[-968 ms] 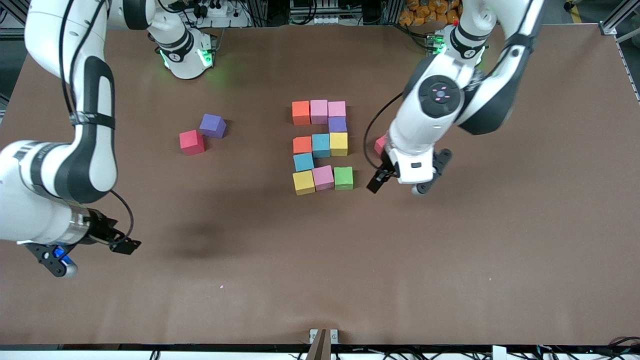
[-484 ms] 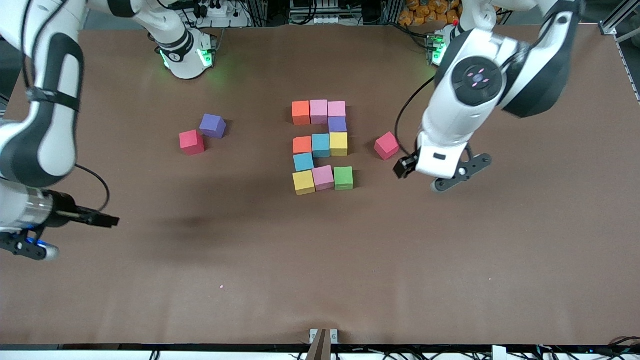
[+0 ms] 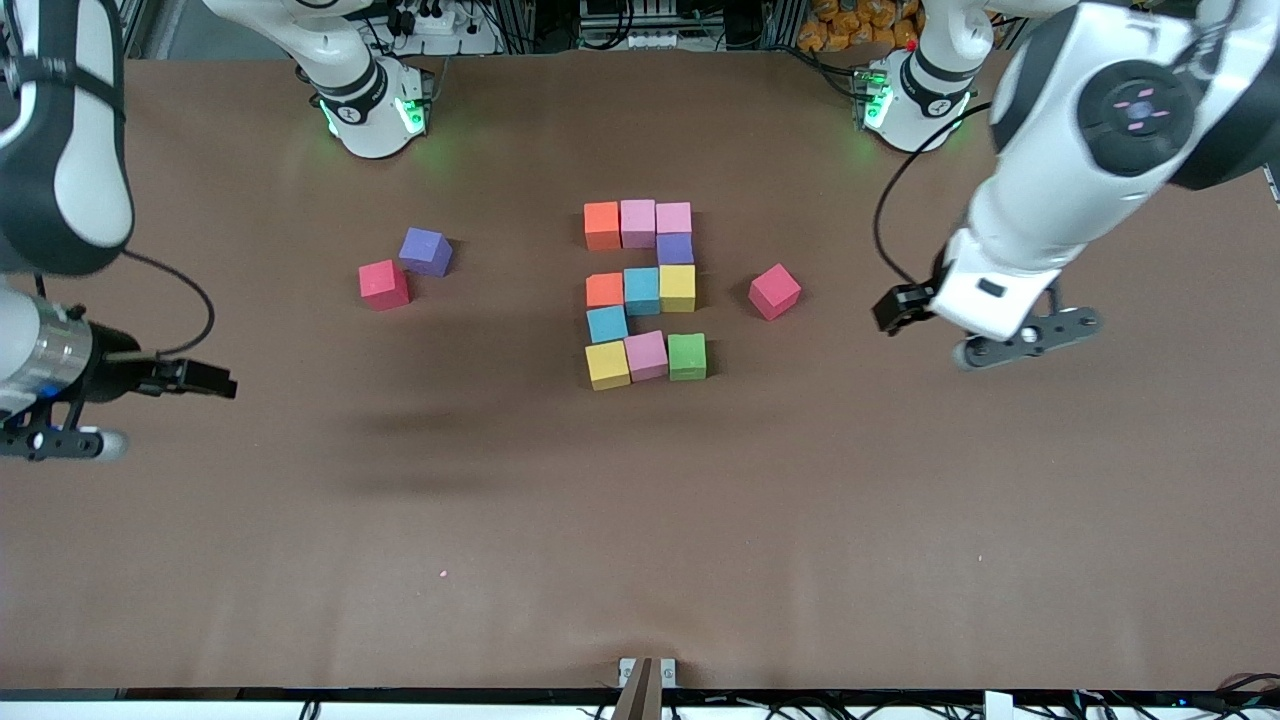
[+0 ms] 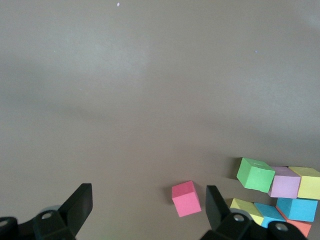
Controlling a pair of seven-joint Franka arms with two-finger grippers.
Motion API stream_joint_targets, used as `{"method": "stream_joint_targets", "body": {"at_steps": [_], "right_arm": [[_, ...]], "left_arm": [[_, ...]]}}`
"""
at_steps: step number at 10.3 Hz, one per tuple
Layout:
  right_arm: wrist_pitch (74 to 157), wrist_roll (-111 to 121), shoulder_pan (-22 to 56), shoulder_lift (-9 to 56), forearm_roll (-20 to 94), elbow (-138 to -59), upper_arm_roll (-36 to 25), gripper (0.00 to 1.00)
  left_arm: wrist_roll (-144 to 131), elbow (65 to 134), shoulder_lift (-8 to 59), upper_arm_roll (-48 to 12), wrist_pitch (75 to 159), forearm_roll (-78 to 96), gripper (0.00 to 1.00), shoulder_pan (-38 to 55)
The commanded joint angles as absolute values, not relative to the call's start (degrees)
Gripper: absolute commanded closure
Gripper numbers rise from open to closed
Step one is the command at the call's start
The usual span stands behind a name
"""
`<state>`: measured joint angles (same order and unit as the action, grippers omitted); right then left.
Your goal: Form number 2 with 11 blocks
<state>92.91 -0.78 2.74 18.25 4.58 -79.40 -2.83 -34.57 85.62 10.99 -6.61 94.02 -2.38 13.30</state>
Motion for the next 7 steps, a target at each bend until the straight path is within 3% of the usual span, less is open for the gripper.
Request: {"method": "stream_joint_targets", "body": {"at_steps": [1, 2, 5, 7], "right_arm": [[96.66, -0.62, -6.73, 8.47, -0.94, -90.14, 9.70, 0.00], [98.16, -0.62, -9.12, 5.13, -1.66, -93.57, 13.06, 0.00], [99.66, -0.62, -7.31, 1.68, -2.02, -94.40, 12.05, 0.00], [98.97, -0.62, 0.39, 1.67, -1.85, -93.44, 3.48, 0.00]], "left_arm": [[-30.44, 86.75, 7.57, -10.37, 91.68, -2.90, 0.00, 7.57], [-25.54, 87.18, 6.34, -10.37, 91.41, -2.73, 0.00, 5.56], [-16.02, 90.52, 2.03, -7.84, 91.32, -2.37, 0.00, 4.31], [-13.18, 93.67, -1.04, -7.73, 91.41, 2.34, 0.00, 1.51]]}}
